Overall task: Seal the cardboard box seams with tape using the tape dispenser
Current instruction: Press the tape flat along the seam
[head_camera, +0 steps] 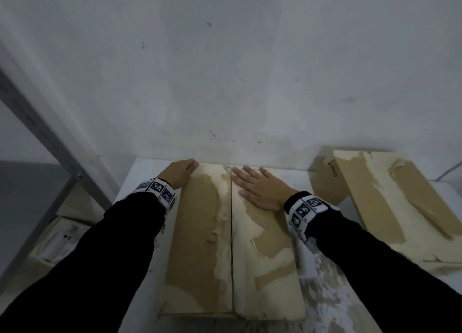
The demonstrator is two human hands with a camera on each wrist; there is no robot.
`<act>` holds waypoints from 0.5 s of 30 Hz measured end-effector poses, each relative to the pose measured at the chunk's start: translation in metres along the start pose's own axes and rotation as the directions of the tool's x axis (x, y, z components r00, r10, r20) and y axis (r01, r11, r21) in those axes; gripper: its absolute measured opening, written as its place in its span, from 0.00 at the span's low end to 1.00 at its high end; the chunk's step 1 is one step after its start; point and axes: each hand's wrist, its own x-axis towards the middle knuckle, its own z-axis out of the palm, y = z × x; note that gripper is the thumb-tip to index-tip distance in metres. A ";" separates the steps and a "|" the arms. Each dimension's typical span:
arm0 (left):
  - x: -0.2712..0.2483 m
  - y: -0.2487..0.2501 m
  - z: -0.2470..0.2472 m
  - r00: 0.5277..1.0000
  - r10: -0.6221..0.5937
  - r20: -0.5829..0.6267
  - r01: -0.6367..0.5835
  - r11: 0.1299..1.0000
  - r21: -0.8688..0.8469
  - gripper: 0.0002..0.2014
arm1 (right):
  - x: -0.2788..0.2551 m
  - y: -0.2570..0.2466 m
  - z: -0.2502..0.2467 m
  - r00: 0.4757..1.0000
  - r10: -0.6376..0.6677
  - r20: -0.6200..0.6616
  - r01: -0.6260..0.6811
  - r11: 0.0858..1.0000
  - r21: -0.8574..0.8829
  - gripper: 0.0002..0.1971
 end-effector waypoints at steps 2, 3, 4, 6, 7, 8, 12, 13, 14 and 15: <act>0.000 -0.001 0.000 1.000 -0.002 -0.001 0.002 1.000 0.001 0.21 | -0.008 0.010 -0.001 0.999 0.034 0.005 -0.034 0.998 0.044 0.27; 0.001 -0.002 0.000 1.000 -0.002 -0.003 0.002 1.000 0.001 0.21 | -0.013 0.017 0.000 0.998 0.067 0.007 -0.067 0.995 0.070 0.28; 0.001 -0.002 0.001 1.000 -0.005 -0.002 0.005 1.000 -0.004 0.21 | -0.017 0.024 0.000 0.995 0.104 0.009 -0.104 0.989 0.105 0.29; 0.003 -0.004 0.001 1.000 -0.012 0.002 0.012 1.000 -0.020 0.21 | -0.025 0.033 0.003 0.986 0.165 0.005 -0.163 0.971 0.176 0.30; 0.003 -0.004 0.001 1.000 -0.016 0.007 0.016 0.999 -0.029 0.21 | -0.027 0.034 0.006 0.983 0.186 -0.003 -0.181 0.962 0.205 0.30; 0.003 -0.004 0.001 1.000 -0.020 0.010 0.020 0.999 -0.036 0.21 | -0.028 0.032 0.009 0.979 0.203 -0.020 -0.192 0.952 0.238 0.30; -0.001 -0.003 0.007 0.997 -0.061 -0.041 0.055 0.989 -0.135 0.20 | -0.025 0.015 0.020 0.945 0.315 -0.089 -0.252 0.873 0.419 0.31; -0.003 -0.003 0.010 0.994 -0.078 -0.078 0.063 0.981 -0.181 0.20 | -0.025 0.013 0.020 0.934 0.351 -0.067 -0.281 0.837 0.469 0.32; -0.006 -0.003 0.013 0.989 -0.094 -0.118 0.067 0.973 -0.220 0.20 | -0.025 0.012 0.020 0.924 0.380 -0.030 -0.313 0.800 0.512 0.32; -0.009 -0.002 0.015 0.982 -0.116 -0.147 0.076 0.965 -0.251 0.21 | -0.025 0.011 0.019 0.915 0.402 0.004 -0.341 0.770 0.540 0.32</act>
